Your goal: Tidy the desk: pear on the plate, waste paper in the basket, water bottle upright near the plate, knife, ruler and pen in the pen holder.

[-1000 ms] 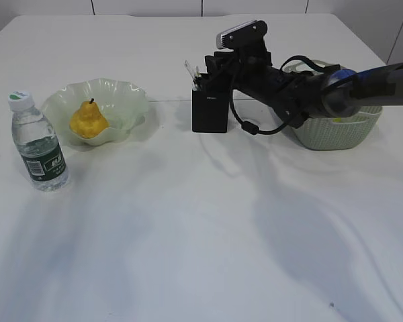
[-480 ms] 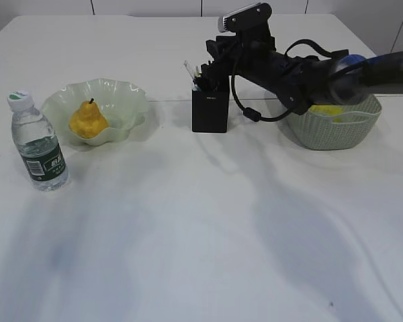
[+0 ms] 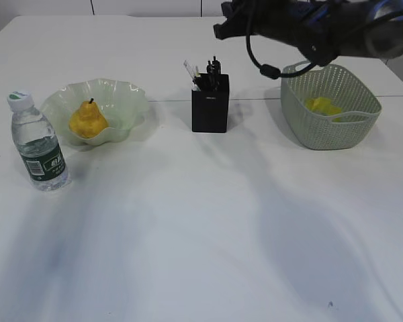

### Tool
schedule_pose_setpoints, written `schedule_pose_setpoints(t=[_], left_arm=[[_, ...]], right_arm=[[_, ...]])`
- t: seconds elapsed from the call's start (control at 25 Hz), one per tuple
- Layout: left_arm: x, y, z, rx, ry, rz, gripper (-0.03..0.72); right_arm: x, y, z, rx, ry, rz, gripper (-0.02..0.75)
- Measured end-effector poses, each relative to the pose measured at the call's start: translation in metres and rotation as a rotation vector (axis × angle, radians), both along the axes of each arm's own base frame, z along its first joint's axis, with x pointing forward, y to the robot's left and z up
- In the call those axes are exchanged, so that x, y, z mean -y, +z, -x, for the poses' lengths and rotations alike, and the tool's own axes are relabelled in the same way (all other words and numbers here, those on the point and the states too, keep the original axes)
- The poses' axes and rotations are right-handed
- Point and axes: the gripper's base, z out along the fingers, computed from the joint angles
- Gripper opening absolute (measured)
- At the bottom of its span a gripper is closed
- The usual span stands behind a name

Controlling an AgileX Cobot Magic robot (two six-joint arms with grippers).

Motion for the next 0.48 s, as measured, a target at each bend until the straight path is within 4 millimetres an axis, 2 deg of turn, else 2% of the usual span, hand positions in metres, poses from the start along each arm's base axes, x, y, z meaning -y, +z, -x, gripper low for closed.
schedule_pose_setpoints(t=[0.2, 0.32, 0.48], left_arm=[[0.000, 0.012, 0.010, 0.050, 0.000, -0.002, 0.341], [0.001, 0.020, 0.017, 0.087, -0.001, -0.004, 0.341], [0.001, 0.024, 0.021, 0.108, -0.001, -0.004, 0.341]], right_arm=[[0.007, 0.050, 0.016, 0.043, -0.034, -0.001, 0.165], [0.012, 0.068, 0.029, 0.046, -0.047, 0.001, 0.165], [0.019, 0.079, 0.056, 0.027, -0.050, 0.007, 0.166]])
